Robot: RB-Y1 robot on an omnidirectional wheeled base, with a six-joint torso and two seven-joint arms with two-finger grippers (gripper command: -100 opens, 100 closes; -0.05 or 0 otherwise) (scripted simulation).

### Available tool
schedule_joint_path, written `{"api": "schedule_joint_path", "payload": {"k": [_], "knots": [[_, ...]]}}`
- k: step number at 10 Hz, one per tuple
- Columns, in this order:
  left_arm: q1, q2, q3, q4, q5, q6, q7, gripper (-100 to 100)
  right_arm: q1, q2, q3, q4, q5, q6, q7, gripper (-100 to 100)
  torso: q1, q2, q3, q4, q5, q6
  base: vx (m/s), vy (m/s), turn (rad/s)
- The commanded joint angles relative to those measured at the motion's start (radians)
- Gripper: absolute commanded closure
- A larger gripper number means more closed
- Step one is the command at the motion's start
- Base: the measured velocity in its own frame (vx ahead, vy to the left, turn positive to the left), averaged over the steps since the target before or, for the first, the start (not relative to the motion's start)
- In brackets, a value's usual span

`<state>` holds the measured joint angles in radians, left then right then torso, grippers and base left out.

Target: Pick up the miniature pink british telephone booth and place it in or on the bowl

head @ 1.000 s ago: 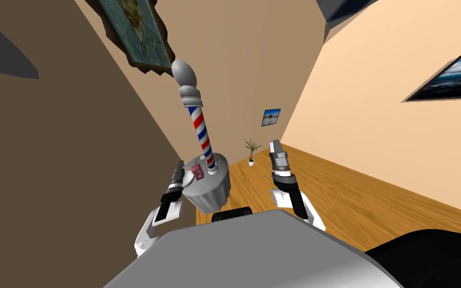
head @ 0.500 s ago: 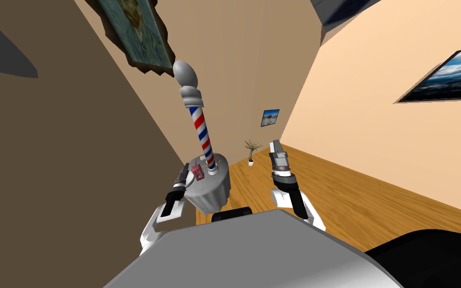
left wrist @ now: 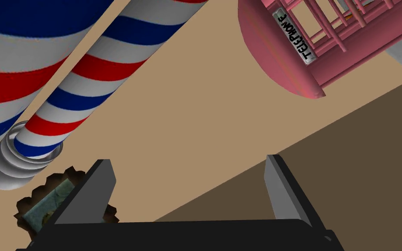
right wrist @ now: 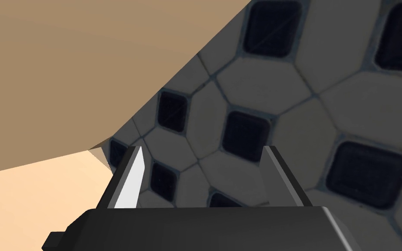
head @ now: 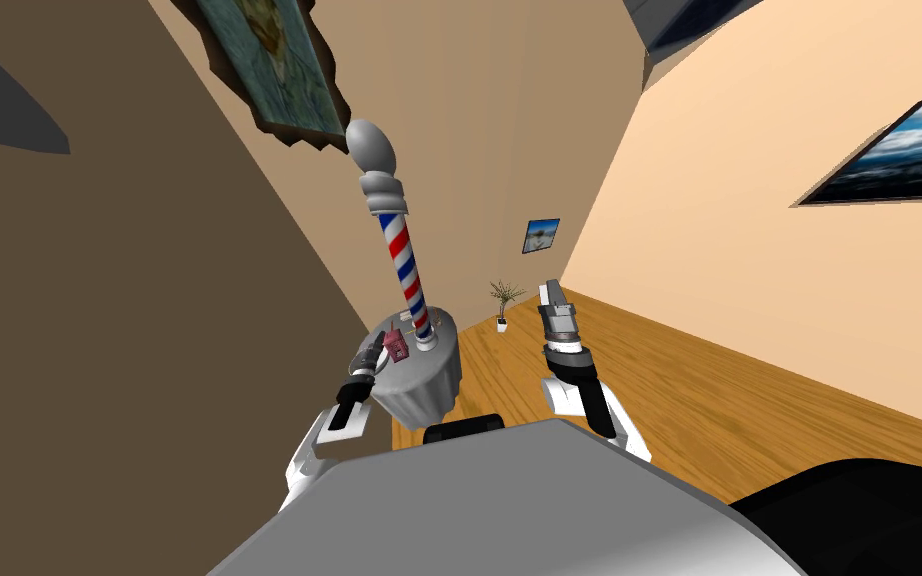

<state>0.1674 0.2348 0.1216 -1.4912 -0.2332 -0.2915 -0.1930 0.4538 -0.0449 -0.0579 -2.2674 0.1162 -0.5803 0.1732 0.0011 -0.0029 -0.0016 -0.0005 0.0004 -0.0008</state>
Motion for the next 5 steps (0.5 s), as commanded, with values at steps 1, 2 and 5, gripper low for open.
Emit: {"api": "schedule_joint_path", "payload": {"k": [1,2,5], "knots": [[-0.016,0.018,-0.012,0.044,-0.028,0.006,-0.014,-100,0.0,0.0,0.0,0.0,0.0,0.0,0.0,0,0.0,0.0,0.0,0.0,0.0,0.0,0.015,0.002,0.008],[-0.024,0.03,-0.019,0.07,-0.045,0.009,-0.022,-100,0.0,0.0,0.0,0.0,0.0,0.0,0.0,0,0.0,0.0,0.0,0.0,0.0,0.0,0.019,0.003,0.008],[-0.048,0.065,-0.039,0.136,-0.09,0.018,-0.044,-100,0.0,0.0,0.0,0.0,0.0,0.0,0.0,0,0.0,-0.001,0.0,0.0,0.0,0.0,0.021,-0.002,0.002]]}}
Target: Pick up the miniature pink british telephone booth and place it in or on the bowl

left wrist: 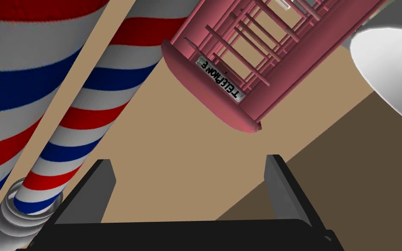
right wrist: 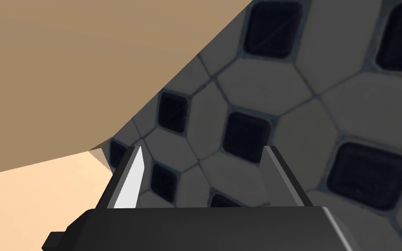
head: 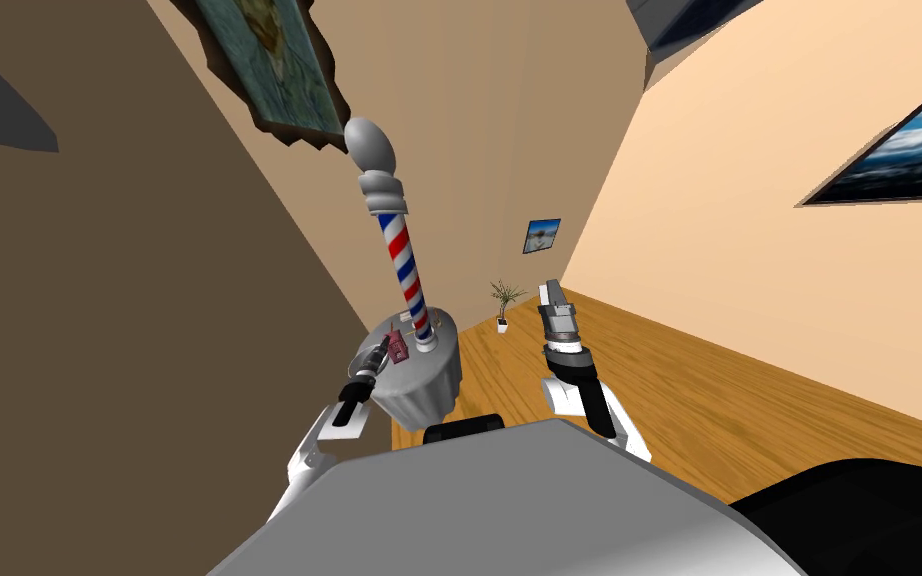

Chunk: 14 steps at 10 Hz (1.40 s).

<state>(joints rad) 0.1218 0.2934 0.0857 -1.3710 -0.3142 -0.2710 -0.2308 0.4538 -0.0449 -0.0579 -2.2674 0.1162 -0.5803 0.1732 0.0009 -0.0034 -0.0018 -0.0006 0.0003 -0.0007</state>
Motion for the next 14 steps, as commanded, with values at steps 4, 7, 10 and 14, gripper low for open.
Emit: {"api": "schedule_joint_path", "payload": {"k": [4,7,10,14], "knots": [[-0.019,0.041,-0.016,0.058,-0.04,0.008,-0.021,-100,0.0,0.0,0.0,0.0,0.0,0.0,0.0,0,0.0,0.0,0.0,0.0,0.0,0.0,0.012,-0.002,-0.005],[-0.024,0.071,0.02,0.123,-0.026,-0.026,-0.015,-100,0.0,0.0,0.0,0.0,0.0,0.0,0.0,0,-0.002,0.003,0.001,0.001,0.0,0.001,-0.02,-0.028,-0.157],[-0.033,0.129,0.092,0.21,0.002,-0.094,0.001,-100,0.0,0.0,0.0,0.0,0.0,0.0,0.0,0,-0.003,0.005,0.003,0.001,-0.001,0.0,-0.046,-0.061,-0.21],[-0.038,0.158,0.128,0.306,0.016,-0.128,0.009,-100,0.0,0.0,0.0,0.0,0.0,0.0,0.0,0,-0.002,0.004,0.002,0.001,-0.001,0.001,-0.028,-0.036,-0.152]]}}
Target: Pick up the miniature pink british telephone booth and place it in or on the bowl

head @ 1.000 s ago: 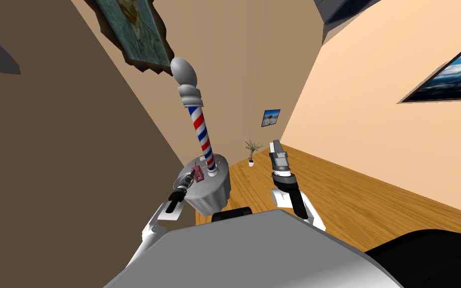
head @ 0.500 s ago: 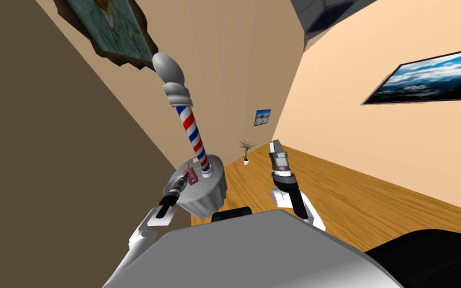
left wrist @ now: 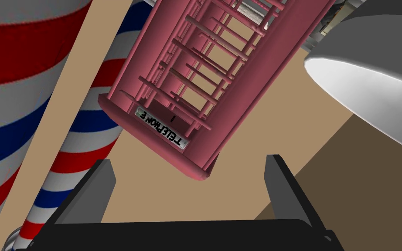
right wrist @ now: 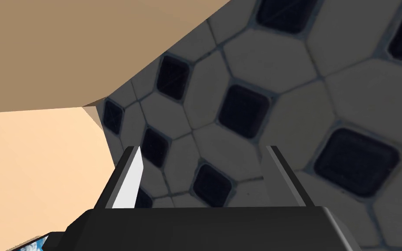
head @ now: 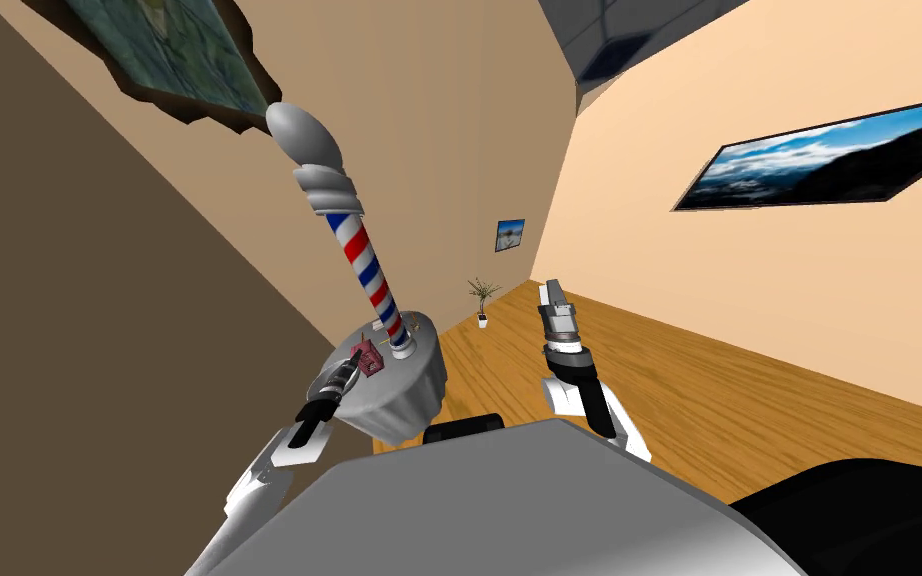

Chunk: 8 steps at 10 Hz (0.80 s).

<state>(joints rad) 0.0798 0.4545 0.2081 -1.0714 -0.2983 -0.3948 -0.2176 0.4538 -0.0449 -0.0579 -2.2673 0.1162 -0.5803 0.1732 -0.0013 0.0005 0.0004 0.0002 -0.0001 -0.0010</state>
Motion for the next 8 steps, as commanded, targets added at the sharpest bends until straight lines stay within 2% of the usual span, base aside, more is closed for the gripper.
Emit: {"api": "schedule_joint_path", "payload": {"k": [1,2,4,5,7,8], "knots": [[0.0,0.026,0.041,0.05,0.015,-0.038,0.003,-100,0.0,0.0,0.0,0.0,0.0,0.0,0.0,0,0.0,0.0,0.0,0.0,0.0,0.0,-0.031,-0.063,-0.246],[0.0,0.026,0.041,0.073,0.015,-0.038,0.003,-100,0.0,0.0,0.0,0.0,0.0,0.0,0.0,0,-0.001,0.0,0.0,0.0,0.0,0.001,-0.027,-0.05,-0.122],[-0.009,0.084,0.111,0.166,0.043,-0.106,0.019,-100,0.0,0.0,0.0,0.0,0.0,0.0,0.0,0,-0.002,0.0,0.0,0.0,-0.001,0.001,-0.048,-0.094,-0.378],[-0.009,0.084,0.113,0.178,0.043,-0.106,0.019,-100,0.0,0.0,0.0,0.0,0.0,0.0,0.0,0,-0.004,0.002,0.001,0.001,-0.001,0.001,-0.044,-0.077,-0.143],[-0.009,0.084,0.113,0.198,0.043,-0.106,0.019,-100,0.0,0.0,0.0,0.0,0.0,0.0,0.0,0,0.001,0.0,0.0,0.0,0.0,-0.001,-0.006,-0.01,0.042],[-0.014,0.114,0.149,0.238,0.057,-0.14,0.027,-100,0.0,0.0,0.0,0.0,0.0,0.0,0.0,0,0.003,-0.001,0.0,0.0,0.0,0.0,-0.014,-0.032,-0.278]]}}
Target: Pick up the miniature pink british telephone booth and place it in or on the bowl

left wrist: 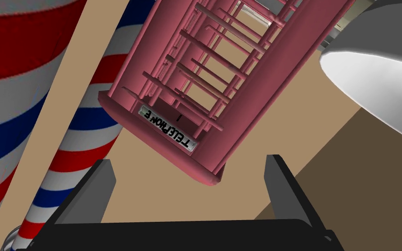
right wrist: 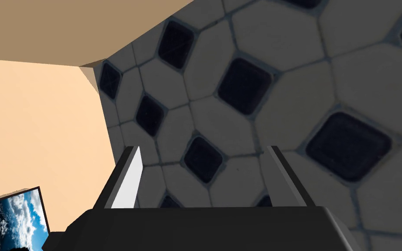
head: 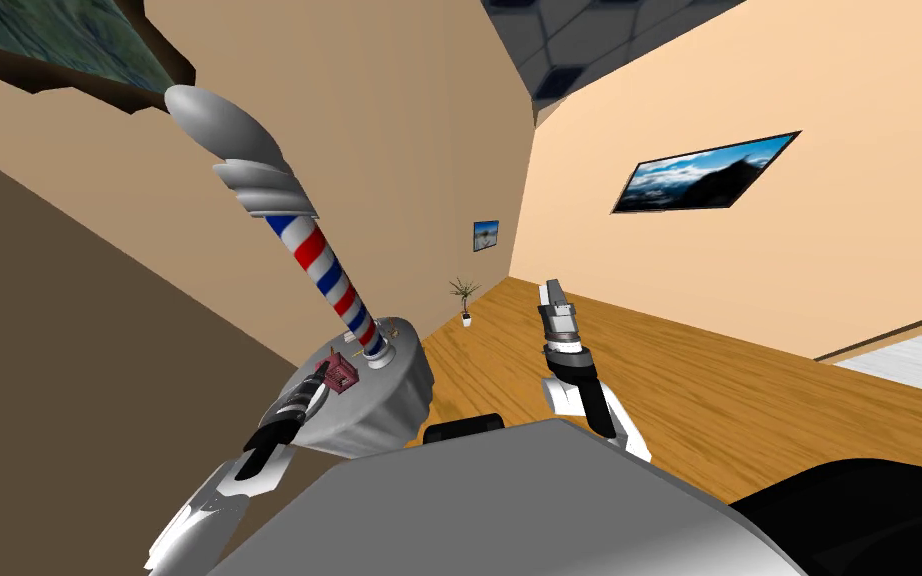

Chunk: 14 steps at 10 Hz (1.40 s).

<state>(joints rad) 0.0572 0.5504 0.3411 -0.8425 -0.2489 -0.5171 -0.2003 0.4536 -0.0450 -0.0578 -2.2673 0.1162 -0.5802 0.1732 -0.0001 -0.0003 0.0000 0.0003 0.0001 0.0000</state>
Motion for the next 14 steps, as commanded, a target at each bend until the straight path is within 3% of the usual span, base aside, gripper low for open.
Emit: {"api": "schedule_joint_path", "payload": {"k": [1,2,3,6,7,8,9,10,14], "knots": [[0.009,0.018,0.016,0.031,0.008,-0.018,0.009,-100,0.0,0.0,0.0,0.0,0.0,0.0,0.0,0,0.0,0.0,0.0,0.0,0.0,0.0,-0.018,-0.042,-0.191],[0.009,0.018,0.016,0.031,0.008,-0.018,0.009,-100,0.0,0.0,0.0,0.0,0.0,0.0,0.0,0,-0.001,0.001,0.0,0.0,0.0,-0.001,-0.01,-0.025,0.017],[0.004,0.047,0.052,0.056,0.022,-0.052,0.017,-100,0.0,0.0,0.0,0.0,0.0,0.0,0.0,0,0.0,0.0,0.0,0.0,0.0,-0.002,-0.023,-0.057,-0.254],[0.004,0.047,0.052,0.094,0.022,-0.052,0.017,-100,0.0,0.0,0.0,0.0,0.0,0.0,0.0,0,0.0,0.0,0.0,0.0,0.0,-0.002,-0.009,-0.026,-0.045],[0.0,0.076,0.088,0.132,0.037,-0.086,0.025,-100,0.0,0.0,0.0,0.0,0.0,0.0,0.0,0,0.001,0.0,0.0,0.0,0.0,-0.002,-0.019,-0.046,-0.32],[0.0,0.076,0.088,0.156,0.037,-0.086,0.025,-100,0.0,0.0,0.0,0.0,0.0,0.0,0.0,0,-0.001,0.0,0.0,0.0,0.0,0.0,-0.017,-0.049,-0.17],[0.005,0.07,0.084,0.131,0.035,-0.079,0.024,-100,0.0,0.0,0.0,0.0,0.0,0.0,0.0,0,-0.001,0.001,0.0,0.0,0.0,-0.002,-0.005,-0.019,0.0],[0.006,0.07,0.085,0.131,0.035,-0.078,0.025,100,0.0,0.0,0.0,0.0,0.0,0.0,0.0,0,0.0,0.0,0.0,0.0,0.0,-0.002,-0.003,-0.003,0.015],[0.006,0.069,0.084,0.131,0.035,-0.078,0.025,100,0.0,0.0,0.0,0.0,0.0,0.0,0.0,0,0.001,0.0,0.0,0.0,-0.001,-0.002,0.0,-0.001,-0.003]]}}
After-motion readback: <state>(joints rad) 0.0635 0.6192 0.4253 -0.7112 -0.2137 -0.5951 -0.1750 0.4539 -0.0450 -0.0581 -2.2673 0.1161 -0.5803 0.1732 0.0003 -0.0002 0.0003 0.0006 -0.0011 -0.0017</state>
